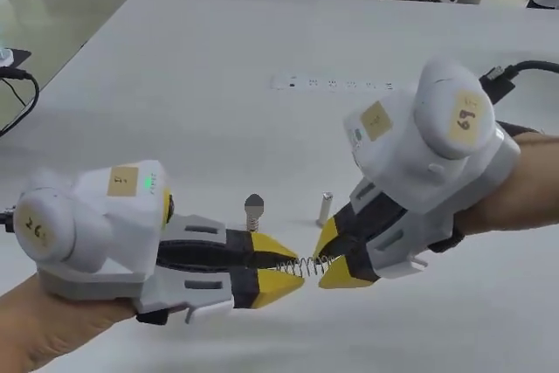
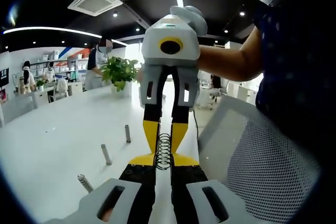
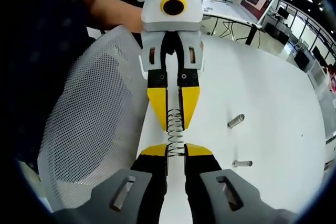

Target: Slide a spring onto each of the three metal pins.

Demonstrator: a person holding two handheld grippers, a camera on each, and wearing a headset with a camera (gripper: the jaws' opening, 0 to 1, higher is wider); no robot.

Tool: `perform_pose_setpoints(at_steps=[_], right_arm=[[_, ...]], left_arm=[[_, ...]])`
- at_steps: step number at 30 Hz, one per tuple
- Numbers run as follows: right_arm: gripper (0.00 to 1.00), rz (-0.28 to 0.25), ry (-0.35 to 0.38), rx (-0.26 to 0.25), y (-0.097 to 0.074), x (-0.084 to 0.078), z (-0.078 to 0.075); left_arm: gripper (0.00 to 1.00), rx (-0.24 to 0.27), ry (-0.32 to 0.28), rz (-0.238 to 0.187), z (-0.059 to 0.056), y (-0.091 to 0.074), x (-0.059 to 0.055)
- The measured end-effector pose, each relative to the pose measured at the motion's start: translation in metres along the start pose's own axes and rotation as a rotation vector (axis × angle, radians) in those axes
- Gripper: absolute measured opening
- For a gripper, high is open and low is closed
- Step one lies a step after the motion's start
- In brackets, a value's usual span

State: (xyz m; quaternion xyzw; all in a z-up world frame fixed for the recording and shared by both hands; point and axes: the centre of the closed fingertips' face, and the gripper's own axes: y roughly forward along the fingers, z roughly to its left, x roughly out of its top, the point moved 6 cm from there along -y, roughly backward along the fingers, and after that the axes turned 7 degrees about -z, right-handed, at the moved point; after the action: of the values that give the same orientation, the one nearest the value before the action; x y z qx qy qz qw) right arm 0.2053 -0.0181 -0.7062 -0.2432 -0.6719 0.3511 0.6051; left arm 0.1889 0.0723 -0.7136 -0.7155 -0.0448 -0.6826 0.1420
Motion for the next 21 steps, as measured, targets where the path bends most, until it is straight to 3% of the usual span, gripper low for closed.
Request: perform_pose_setpoints(at_steps=[8, 14, 21], right_arm=[[0.09, -0.032, 0.019, -0.003, 0.001, 0.000, 0.000], [0.08, -0.038, 0.031, -0.016, -0.005, 0.005, -0.002], [0.08, -0.040, 0.053, 0.008, -0.012, 0.016, 0.002]], left_arm=[[0.02, 0.000, -0.029, -0.031, 0.000, 0.000, 0.003], [0.02, 0.010, -0.016, -0.020, 0.000, 0.002, 0.001], [0.02, -0.005, -0.005, -0.010, -0.003, 0.004, 0.000]])
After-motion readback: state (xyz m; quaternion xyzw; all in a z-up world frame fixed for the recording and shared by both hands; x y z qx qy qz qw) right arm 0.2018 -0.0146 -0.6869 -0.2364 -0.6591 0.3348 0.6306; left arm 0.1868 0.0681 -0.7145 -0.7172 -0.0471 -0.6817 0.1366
